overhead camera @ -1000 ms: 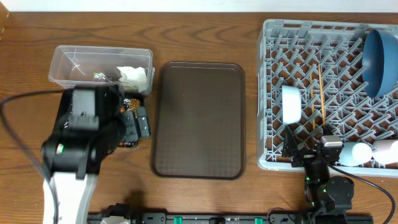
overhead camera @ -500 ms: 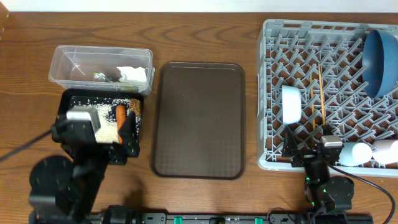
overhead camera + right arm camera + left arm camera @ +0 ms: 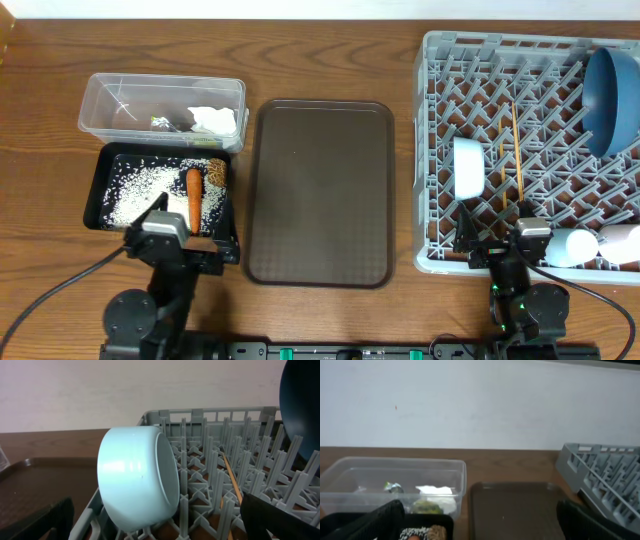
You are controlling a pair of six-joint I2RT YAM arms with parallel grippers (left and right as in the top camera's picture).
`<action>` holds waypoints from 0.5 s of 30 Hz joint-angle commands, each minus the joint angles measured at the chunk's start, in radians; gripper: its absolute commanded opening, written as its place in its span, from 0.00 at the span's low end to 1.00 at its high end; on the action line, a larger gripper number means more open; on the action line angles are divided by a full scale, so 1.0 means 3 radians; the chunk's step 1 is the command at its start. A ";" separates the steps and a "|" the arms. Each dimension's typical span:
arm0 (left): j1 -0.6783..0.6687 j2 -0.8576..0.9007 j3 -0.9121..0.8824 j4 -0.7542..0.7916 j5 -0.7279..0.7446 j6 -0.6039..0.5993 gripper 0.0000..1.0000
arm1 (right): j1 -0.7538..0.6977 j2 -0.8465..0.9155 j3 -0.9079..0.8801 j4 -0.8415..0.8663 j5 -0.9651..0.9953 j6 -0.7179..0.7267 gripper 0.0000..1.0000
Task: Sort waste into correct bins and load items into the dishwasher rack
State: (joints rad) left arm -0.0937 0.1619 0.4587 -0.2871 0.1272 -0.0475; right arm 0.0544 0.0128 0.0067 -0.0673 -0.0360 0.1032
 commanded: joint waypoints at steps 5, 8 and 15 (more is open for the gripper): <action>-0.0014 -0.0376 -0.0637 0.0450 -0.0024 0.0045 0.98 | -0.0062 -0.0011 -0.0004 -0.0014 0.0009 0.0052 0.99; -0.0014 -0.0540 -0.0856 0.0633 -0.0024 0.0045 0.98 | -0.0062 -0.0011 -0.0004 -0.0014 0.0009 0.0052 0.99; -0.0014 -0.0534 -0.1275 0.1371 -0.0025 0.0046 0.98 | -0.0062 -0.0011 -0.0004 -0.0014 0.0009 0.0052 0.99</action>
State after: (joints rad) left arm -0.0937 0.0109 0.1085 0.0814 0.1261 -0.0475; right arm 0.0544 0.0128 0.0067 -0.0673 -0.0360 0.1036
